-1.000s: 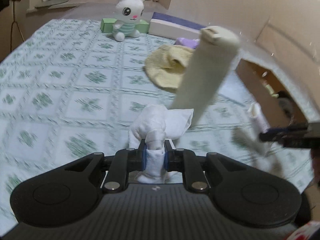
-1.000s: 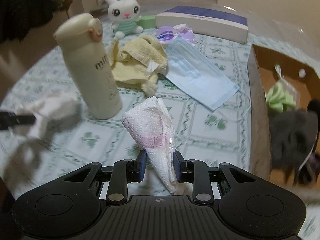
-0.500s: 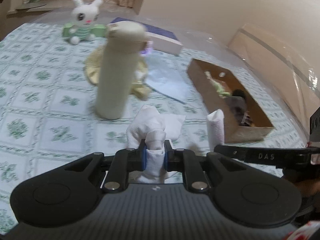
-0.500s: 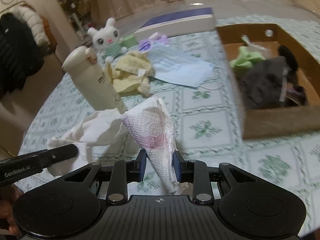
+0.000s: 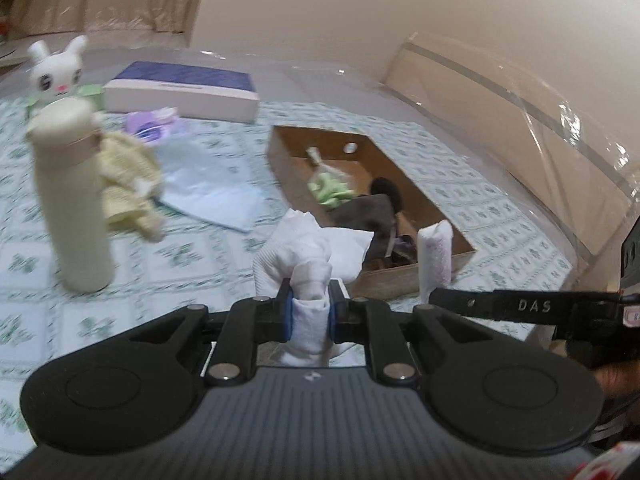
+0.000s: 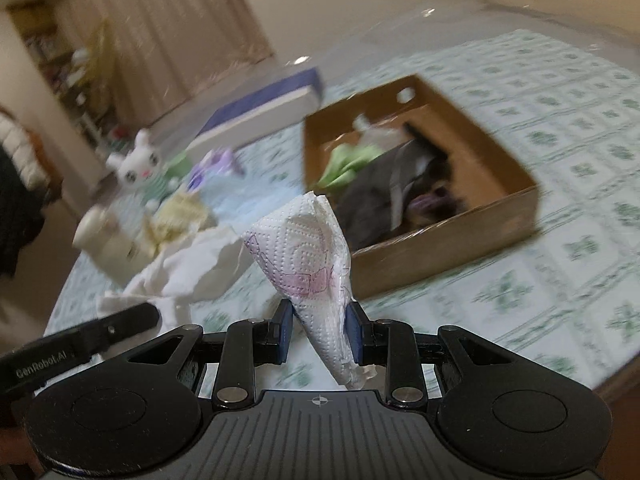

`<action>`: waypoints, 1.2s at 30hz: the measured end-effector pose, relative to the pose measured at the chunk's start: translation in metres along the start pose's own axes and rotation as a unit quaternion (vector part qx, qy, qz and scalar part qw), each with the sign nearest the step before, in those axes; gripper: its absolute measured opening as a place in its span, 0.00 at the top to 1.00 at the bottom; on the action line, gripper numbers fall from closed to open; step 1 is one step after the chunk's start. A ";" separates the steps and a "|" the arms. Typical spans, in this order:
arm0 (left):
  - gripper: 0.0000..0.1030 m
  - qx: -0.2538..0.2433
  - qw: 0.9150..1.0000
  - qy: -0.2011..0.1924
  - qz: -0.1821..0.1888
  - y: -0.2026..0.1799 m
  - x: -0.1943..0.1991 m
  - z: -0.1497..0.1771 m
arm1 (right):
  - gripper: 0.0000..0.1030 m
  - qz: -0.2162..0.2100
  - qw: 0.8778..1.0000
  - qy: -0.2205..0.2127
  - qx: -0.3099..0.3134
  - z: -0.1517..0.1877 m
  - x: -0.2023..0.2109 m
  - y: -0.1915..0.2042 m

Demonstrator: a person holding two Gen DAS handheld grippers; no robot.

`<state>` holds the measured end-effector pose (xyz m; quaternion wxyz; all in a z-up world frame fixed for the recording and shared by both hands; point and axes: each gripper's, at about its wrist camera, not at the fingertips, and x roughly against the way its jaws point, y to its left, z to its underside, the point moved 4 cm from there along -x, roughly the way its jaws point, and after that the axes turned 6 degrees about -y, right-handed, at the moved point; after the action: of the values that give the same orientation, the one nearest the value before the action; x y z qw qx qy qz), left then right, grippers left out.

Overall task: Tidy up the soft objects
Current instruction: 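Grasp the white cloth with the left tool while the right tool grasps the pink-printed tissue, then lower both held items into the box and open both tools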

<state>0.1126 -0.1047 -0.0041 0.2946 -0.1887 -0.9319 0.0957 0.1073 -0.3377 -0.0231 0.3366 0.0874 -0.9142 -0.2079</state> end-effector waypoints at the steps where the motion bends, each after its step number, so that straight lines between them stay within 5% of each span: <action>1: 0.86 -0.005 1.000 0.001 0.004 -0.006 -0.004 -0.002 | 0.72 0.004 1.000 -0.007 -0.004 -0.005 0.004 -0.006; 11: 0.86 -0.033 0.999 -0.006 0.025 -0.047 -0.044 -0.028 | 0.72 0.033 0.998 -0.044 -0.019 -0.047 0.015 -0.053; 24: 0.86 -0.051 0.998 -0.001 0.032 -0.083 -0.119 -0.054 | 0.72 0.044 0.997 -0.052 -0.030 -0.100 -0.021 -0.092; 28: 0.69 -0.067 0.997 0.006 0.035 -0.091 -0.146 -0.052 | 0.72 0.048 0.997 -0.049 -0.034 -0.107 -0.034 -0.103; 36: 0.68 -0.074 0.997 0.005 0.019 -0.078 -0.145 -0.039 | 0.72 0.042 0.998 -0.044 -0.034 -0.108 -0.046 -0.112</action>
<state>0.2214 -0.2322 -0.0245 0.2823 -0.2282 -0.9312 0.0315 0.2144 -0.4592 -0.0244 0.3071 0.0280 -0.9236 -0.2279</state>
